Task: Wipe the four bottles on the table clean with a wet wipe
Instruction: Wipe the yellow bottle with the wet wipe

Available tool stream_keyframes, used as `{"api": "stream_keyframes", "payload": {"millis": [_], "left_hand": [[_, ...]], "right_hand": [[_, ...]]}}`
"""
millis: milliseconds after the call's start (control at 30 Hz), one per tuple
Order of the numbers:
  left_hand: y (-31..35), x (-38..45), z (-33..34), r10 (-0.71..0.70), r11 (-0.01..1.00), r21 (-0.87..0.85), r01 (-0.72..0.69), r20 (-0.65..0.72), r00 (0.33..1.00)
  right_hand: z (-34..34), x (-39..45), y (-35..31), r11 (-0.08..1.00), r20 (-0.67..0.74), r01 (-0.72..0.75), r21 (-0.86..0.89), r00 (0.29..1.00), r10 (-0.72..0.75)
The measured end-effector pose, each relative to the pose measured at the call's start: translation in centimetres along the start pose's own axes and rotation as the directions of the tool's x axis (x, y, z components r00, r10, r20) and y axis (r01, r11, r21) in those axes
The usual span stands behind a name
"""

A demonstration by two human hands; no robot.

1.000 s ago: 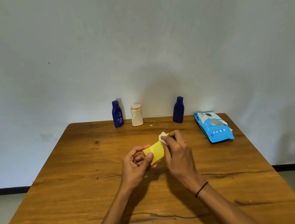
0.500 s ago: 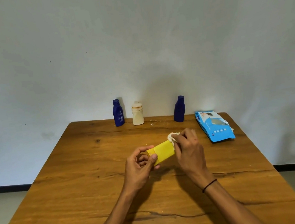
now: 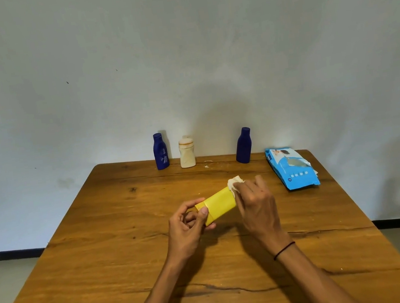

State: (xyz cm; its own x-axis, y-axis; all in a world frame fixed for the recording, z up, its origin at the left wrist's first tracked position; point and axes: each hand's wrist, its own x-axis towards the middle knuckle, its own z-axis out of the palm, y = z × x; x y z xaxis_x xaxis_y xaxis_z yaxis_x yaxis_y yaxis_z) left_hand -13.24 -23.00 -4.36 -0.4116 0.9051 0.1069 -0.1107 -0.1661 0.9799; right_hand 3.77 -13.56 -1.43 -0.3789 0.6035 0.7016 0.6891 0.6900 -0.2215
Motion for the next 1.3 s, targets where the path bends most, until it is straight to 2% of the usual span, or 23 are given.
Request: {"api": "stream_keyframes", "payload": {"millis": [133,200,267,333,433,500,700,767,833,900,967,1033,1200,1300], "left_hand": [[0.1,-0.3,1.0,0.008,1.000,-0.026,-0.008,0.006,1.000],[0.1,-0.5,1.1,0.005,0.999,-0.047,-0.005,0.007,1.000],[0.0,-0.6,0.8,-0.001,0.998,-0.057,0.001,0.001,1.000],[-0.3,-0.6,0.5,-0.012,0.998,-0.063,0.011,-0.014,1.000],[-0.4,-0.5,0.3,-0.021,0.998,-0.052,0.020,-0.031,0.999],[-0.4,-0.4,0.5,-0.019,0.999,-0.042,0.018,-0.034,0.999],[-0.3,-0.4,1.3,-0.024,0.998,-0.056,0.023,-0.022,0.999],[-0.3,-0.6,1.2,-0.042,0.997,-0.071,0.040,-0.023,0.999],[-0.5,-0.7,0.8,-0.056,0.996,-0.077,0.053,-0.033,0.998],[-0.5,-0.6,0.4,-0.055,0.997,-0.062,0.052,-0.048,0.997],[-0.4,-0.5,0.3,-0.050,0.998,-0.047,0.047,-0.056,0.997],[-0.3,-0.5,0.5,-0.045,0.999,-0.033,0.043,-0.062,0.997],[0.1,-0.8,1.7,-0.079,0.993,-0.092,0.072,-0.078,0.994],[0.3,-1.2,2.1,-0.139,0.978,-0.174,0.118,-0.115,0.984]], "right_hand": [[0.9,-0.7,-3.1,0.972,0.078,-0.061,0.226,0.996,0.044],[1.2,-1.3,-3.9,0.962,0.114,-0.053,0.269,0.993,0.022],[1.0,-1.5,-3.6,0.970,0.104,0.027,0.242,0.993,-0.054],[0.8,-1.1,-2.2,0.989,0.072,0.042,0.143,0.996,-0.052],[0.6,0.3,0.5,0.991,0.020,-0.134,0.008,0.991,0.133],[0.5,0.9,1.0,0.986,0.010,-0.169,-0.005,0.986,0.169],[1.6,-0.6,-3.3,0.979,0.179,0.019,0.202,0.982,-0.055],[1.6,-0.6,-3.0,0.970,0.159,0.117,0.212,0.975,-0.152],[1.4,-0.3,-1.6,0.969,0.109,0.196,0.147,0.971,-0.213],[1.3,0.5,0.5,0.991,0.065,0.126,0.036,0.990,-0.128],[1.2,1.3,2.1,0.998,0.055,-0.049,-0.034,0.997,0.051],[1.1,1.5,2.0,0.995,0.052,-0.091,-0.046,0.994,0.093],[1.7,-0.8,-3.1,0.983,0.079,0.173,0.057,0.981,-0.177],[1.9,-2.3,-2.8,0.957,0.159,0.279,0.073,0.945,-0.288]]}}
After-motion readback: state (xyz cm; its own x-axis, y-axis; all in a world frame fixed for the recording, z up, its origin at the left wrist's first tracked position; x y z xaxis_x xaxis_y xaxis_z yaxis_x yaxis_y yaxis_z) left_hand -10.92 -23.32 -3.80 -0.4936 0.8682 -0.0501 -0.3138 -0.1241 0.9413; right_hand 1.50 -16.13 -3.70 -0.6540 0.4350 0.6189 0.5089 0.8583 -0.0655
